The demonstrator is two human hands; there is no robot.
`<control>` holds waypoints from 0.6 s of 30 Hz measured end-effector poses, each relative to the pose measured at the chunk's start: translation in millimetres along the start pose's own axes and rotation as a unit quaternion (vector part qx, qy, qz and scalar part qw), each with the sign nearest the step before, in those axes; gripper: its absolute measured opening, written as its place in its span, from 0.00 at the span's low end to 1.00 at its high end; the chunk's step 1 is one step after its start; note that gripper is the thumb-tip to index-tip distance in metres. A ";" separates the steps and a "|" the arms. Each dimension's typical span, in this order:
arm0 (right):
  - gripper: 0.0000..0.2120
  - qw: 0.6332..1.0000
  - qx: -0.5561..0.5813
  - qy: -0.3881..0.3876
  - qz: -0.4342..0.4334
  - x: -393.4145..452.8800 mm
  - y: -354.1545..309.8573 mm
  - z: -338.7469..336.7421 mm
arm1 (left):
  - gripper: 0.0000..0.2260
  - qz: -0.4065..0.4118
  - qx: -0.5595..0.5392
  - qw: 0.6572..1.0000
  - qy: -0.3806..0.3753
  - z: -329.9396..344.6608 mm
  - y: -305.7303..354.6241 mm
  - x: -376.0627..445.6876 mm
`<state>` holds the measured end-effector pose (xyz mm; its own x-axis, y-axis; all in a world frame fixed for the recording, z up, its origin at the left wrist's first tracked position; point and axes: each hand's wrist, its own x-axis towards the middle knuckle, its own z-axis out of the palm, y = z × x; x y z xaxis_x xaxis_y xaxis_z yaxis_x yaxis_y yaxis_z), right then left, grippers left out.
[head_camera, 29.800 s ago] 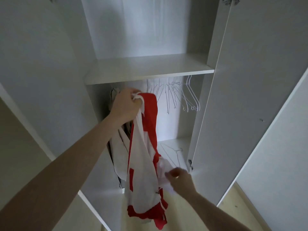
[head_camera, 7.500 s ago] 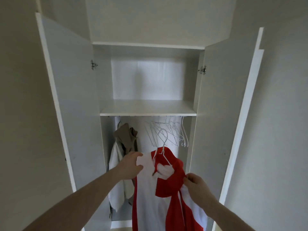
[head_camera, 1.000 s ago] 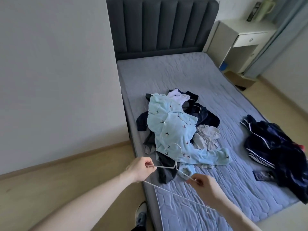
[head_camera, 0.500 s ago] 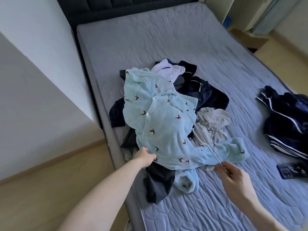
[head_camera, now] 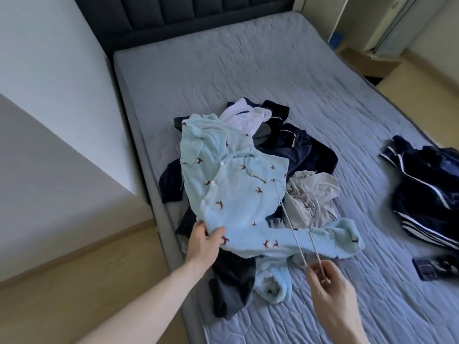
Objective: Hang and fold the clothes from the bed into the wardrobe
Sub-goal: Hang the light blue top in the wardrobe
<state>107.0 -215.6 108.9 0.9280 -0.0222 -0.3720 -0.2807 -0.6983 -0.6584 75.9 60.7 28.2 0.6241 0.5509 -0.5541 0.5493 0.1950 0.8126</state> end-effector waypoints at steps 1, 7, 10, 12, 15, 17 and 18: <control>0.07 1.000 0.011 -0.009 -0.005 -11.4 -16.3 -8.1 | 0.10 0.017 -0.008 1.000 -0.014 -14.4 29.1 -18.5; 0.11 0.996 0.043 -0.050 -0.065 -75.5 -85.2 -63.5 | 0.12 0.148 0.022 0.981 -0.120 -89.1 170.5 -136.0; 0.11 0.985 0.075 -0.077 -0.138 -106.1 -123.3 -103.8 | 0.09 0.194 0.063 0.974 -0.102 -120.0 235.6 -211.3; 0.10 0.971 0.083 -0.108 -0.197 -128.4 -148.1 -132.2 | 0.06 0.232 0.140 0.954 -0.126 -137.6 269.1 -271.5; 0.10 0.947 0.062 -0.164 -0.271 -159.3 -177.3 -160.4 | 0.06 0.280 0.297 0.899 -0.157 -159.8 291.5 -359.9; 0.13 0.922 0.057 -0.213 -0.319 -185.7 -190.8 -174.6 | 0.10 0.297 0.399 0.858 -0.130 -171.8 291.9 -422.9; 0.13 0.908 0.060 -0.237 -0.341 -198.2 -197.8 -179.3 | 0.13 0.306 0.454 0.831 -0.102 -175.6 290.6 -451.8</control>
<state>22.5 -201.3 430.2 0.6944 0.7160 -0.0716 0.2693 -0.3509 -0.8969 -144.1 10.9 546.5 0.9709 0.1548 -0.1829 0.2302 -0.8140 0.5334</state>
